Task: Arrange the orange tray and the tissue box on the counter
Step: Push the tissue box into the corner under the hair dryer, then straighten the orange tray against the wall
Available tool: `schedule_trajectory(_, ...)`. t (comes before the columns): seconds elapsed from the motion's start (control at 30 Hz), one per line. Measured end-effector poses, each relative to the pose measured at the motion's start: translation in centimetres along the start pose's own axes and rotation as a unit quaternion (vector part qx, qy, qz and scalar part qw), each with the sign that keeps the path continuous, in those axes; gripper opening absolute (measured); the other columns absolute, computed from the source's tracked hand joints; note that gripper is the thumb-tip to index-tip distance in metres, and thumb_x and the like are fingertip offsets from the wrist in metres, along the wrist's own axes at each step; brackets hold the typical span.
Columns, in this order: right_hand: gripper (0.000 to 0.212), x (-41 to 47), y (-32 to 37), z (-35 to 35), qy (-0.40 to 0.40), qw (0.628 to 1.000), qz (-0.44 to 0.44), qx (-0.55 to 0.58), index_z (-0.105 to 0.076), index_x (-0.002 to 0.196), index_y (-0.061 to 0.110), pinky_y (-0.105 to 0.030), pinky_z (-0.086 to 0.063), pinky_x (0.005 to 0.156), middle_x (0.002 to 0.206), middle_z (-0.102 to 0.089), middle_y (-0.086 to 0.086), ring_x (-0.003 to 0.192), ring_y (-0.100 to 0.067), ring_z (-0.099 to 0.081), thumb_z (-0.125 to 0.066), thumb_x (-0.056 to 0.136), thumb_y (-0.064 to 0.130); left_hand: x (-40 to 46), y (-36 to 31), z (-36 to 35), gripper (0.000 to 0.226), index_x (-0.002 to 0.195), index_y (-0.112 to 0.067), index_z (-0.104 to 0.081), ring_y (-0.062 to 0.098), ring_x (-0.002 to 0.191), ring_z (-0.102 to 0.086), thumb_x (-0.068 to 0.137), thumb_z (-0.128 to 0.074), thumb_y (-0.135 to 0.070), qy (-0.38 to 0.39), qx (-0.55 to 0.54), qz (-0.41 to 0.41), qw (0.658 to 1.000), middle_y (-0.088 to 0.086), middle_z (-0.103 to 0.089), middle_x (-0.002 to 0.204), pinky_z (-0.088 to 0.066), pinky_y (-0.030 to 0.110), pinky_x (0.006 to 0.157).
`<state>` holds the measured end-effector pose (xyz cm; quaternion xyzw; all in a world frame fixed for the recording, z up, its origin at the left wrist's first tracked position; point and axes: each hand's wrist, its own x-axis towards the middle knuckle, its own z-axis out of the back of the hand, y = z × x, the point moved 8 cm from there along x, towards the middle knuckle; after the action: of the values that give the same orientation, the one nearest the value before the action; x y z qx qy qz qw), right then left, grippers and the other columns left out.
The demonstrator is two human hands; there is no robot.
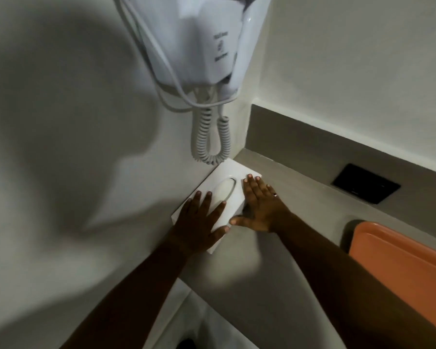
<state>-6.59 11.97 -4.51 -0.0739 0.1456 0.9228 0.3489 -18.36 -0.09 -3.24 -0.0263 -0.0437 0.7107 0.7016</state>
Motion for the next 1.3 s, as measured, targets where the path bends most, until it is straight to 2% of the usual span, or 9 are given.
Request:
schedule_trajectory(0.07, 0.122, -3.0, 0.0, -0.3, -0.016, 0.997, -0.040, 0.067, 0.018, 0.154, 0.018, -0.044, 0.009, 0.117, 0.162, 0.023, -0.006, 0.148, -0.025, 0.021, -0.040, 0.074, 0.090, -0.2, -0.8, 0.8, 0.068, 0.142, -0.016, -0.041, 0.056, 0.134, -0.029, 0.090, -0.038, -0.059, -0.015, 0.007, -0.002, 1.000, 0.028, -0.033, 0.149, -0.030, 0.068, 0.106)
schedule_trajectory(0.13, 0.122, -6.4, -0.7, -0.5, -0.030, 0.988, -0.085, 0.122, 0.019, 0.153, 0.019, -0.041, 0.010, 0.116, 0.162, 0.024, -0.004, 0.148, -0.023, 0.022, -0.040, 0.074, 0.090, -0.1, -1.8, 1.0, 0.070, 0.138, -0.012, -0.048, 0.057, 0.128, -0.037, 0.086, -0.034, -0.056, -0.019, 0.001, 0.003, 1.000, 0.030, -0.042, 0.143, -0.035, 0.072, 0.099)
schedule_trajectory(0.3, 0.138, -16.3, -5.6, -0.7, -0.082, 0.959, -0.186, 0.198, 0.013, 0.155, 0.017, -0.044, 0.007, 0.121, 0.162, 0.022, -0.005, 0.147, -0.021, 0.024, -0.015, 0.052, 0.105, 1.5, -9.2, -0.1, 0.073, 0.148, -0.020, -0.027, 0.044, 0.143, -0.018, 0.090, -0.052, -0.056, -0.003, -0.025, -0.064, 0.998, 0.021, -0.024, 0.156, -0.018, 0.062, 0.113)
schedule_trajectory(0.43, 0.126, -24.5, -12.0, -1.6, -0.131, 0.932, -0.270, 0.204, 0.009, 0.155, 0.017, -0.044, 0.008, 0.120, 0.163, 0.017, -0.007, 0.148, -0.022, 0.021, -0.023, 0.065, 0.098, 2.8, -17.9, -1.1, 0.074, 0.147, -0.023, -0.029, 0.042, 0.142, -0.023, 0.088, -0.046, -0.064, 0.017, -0.034, -0.147, 0.988, 0.018, -0.030, 0.155, -0.023, 0.059, 0.113)
schedule_trajectory(0.5, 0.126, -29.1, -15.0, -2.6, -0.142, 0.918, -0.315, 0.196, 0.005, 0.156, 0.017, -0.043, 0.008, 0.118, 0.164, 0.013, -0.008, 0.149, -0.024, 0.018, -0.023, 0.064, 0.098, 3.2, -22.2, -2.3, 0.077, 0.148, -0.026, -0.023, 0.040, 0.144, -0.016, 0.087, -0.041, -0.069, 0.043, -0.040, -0.174, 0.983, 0.016, -0.021, 0.158, -0.019, 0.058, 0.115)
schedule_trajectory(0.7, 0.131, -41.7, -21.2, -7.8, -0.089, 0.886, -0.423, 0.170, 0.002, 0.156, 0.023, -0.059, 0.001, 0.118, 0.166, 0.005, -0.010, 0.150, -0.032, 0.011, -0.020, 0.056, 0.104, 3.3, -32.8, -5.8, 0.088, 0.149, -0.024, -0.017, 0.040, 0.145, -0.013, 0.082, -0.037, -0.078, 0.104, -0.021, -0.253, 0.962, 0.018, -0.015, 0.160, -0.017, 0.057, 0.117)
schedule_trajectory(0.9, 0.121, -46.5, -23.3, -10.3, -0.011, 0.900, -0.419, 0.119, 0.000, 0.157, 0.028, -0.062, -0.006, 0.117, 0.165, 0.009, -0.012, 0.150, -0.036, 0.007, -0.024, 0.064, 0.102, 2.6, -38.7, -8.9, 0.097, 0.150, -0.024, -0.017, 0.039, 0.145, -0.011, 0.076, -0.042, -0.082, 0.135, 0.006, -0.281, 0.950, 0.019, -0.012, 0.160, -0.015, 0.053, 0.118)
schedule_trajectory(1.1, 0.117, -47.2, -26.2, -10.6, 0.065, 0.905, -0.399, 0.129, 0.010, 0.155, 0.034, -0.062, -0.007, 0.117, 0.163, 0.022, -0.010, 0.150, -0.038, 0.010, -0.020, 0.063, 0.099, 1.7, -39.3, -11.7, 0.112, 0.148, -0.039, 0.002, 0.044, 0.144, 0.012, 0.058, -0.031, -0.098, 0.230, 0.007, -0.218, 0.948, 0.012, 0.012, 0.161, -0.001, 0.062, 0.114)
schedule_trajectory(1.3, 0.118, -46.5, -25.2, -12.9, 0.042, 0.910, -0.400, 0.101, 0.019, 0.152, 0.035, -0.063, 0.004, 0.116, 0.160, 0.029, -0.011, 0.147, -0.038, 0.021, -0.005, 0.058, 0.102, 1.3, -38.9, -11.8, 0.109, 0.144, -0.047, 0.010, 0.043, 0.143, 0.019, 0.057, -0.030, -0.099, 0.220, 0.005, -0.201, 0.955, 0.009, 0.018, 0.161, 0.006, 0.061, 0.114)
